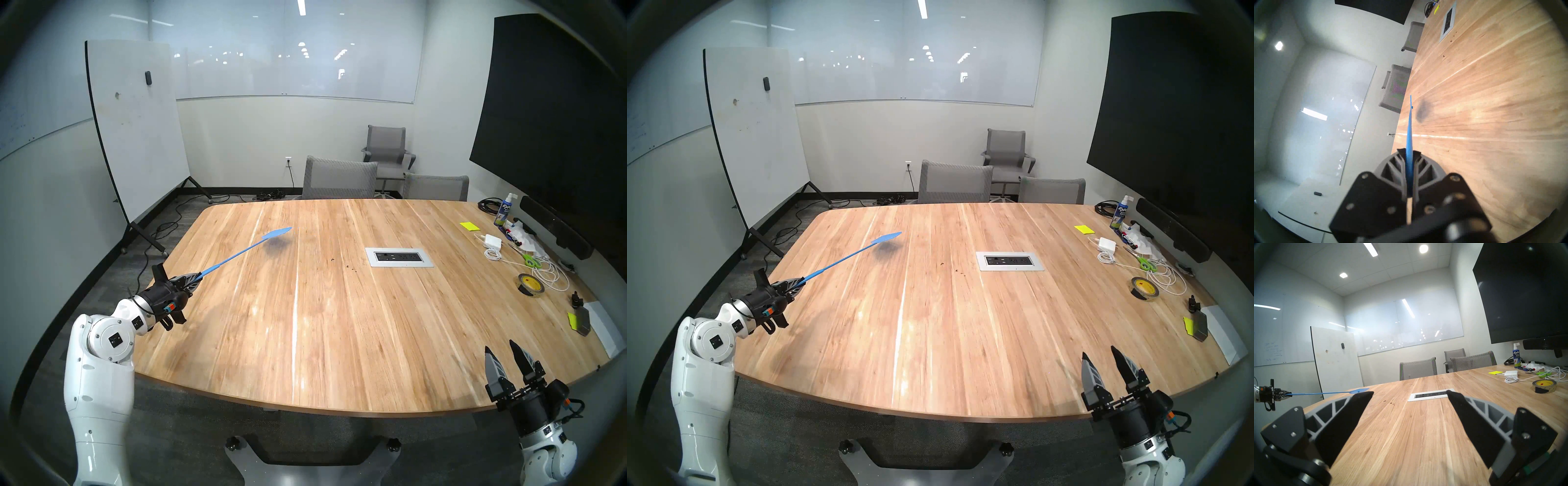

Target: Swat a bug on table

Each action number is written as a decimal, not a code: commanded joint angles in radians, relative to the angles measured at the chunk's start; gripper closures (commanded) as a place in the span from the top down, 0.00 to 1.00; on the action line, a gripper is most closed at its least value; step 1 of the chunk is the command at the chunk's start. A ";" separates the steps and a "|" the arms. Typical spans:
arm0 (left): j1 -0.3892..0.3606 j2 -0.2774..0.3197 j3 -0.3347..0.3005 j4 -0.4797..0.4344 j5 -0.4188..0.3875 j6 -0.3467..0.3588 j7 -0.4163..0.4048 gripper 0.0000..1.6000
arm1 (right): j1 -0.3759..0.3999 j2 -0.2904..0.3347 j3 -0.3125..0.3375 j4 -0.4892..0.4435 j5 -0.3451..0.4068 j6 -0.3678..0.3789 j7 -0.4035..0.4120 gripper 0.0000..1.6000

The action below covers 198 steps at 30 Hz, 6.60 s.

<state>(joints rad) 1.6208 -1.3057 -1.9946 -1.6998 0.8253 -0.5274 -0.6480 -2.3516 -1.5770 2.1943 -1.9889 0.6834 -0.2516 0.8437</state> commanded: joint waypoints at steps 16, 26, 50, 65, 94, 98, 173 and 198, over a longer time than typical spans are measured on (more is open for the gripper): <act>-0.003 0.008 -0.039 -0.019 0.149 0.054 0.019 1.00 | 0.001 -0.001 0.000 -0.020 0.000 0.002 0.003 1.00; 0.072 0.002 -0.049 -0.122 0.247 0.049 0.039 1.00 | 0.002 -0.002 0.001 -0.018 -0.001 0.002 0.005 1.00; 0.180 0.032 0.098 -0.169 0.836 0.142 0.392 1.00 | 0.008 -0.004 0.003 -0.012 -0.002 0.001 0.010 1.00; 0.345 0.010 0.117 -0.242 0.990 0.304 0.623 1.00 | 0.007 -0.007 0.004 -0.017 -0.003 0.005 0.011 1.00; 0.199 -0.068 -0.050 -0.205 0.394 0.066 0.209 1.00 | 0.016 -0.008 0.007 -0.003 -0.005 0.004 0.016 1.00; 0.170 -0.071 -0.084 -0.158 0.300 0.063 0.154 1.00 | 0.017 -0.008 0.008 -0.001 -0.005 0.004 0.017 1.00; -0.107 0.081 -0.119 0.238 -0.914 0.521 -0.760 1.00 | 0.020 -0.025 0.017 -0.018 -0.015 0.019 0.028 1.00; -0.066 0.034 -0.127 0.209 -0.966 0.347 -0.831 1.00 | 0.023 -0.031 0.021 -0.019 -0.019 0.024 0.031 1.00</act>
<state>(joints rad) 1.5234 -1.2644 -2.1116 -1.4372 -0.1237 -0.1226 -1.4526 -2.3303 -1.6077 2.2170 -1.9891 0.6641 -0.2252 0.8741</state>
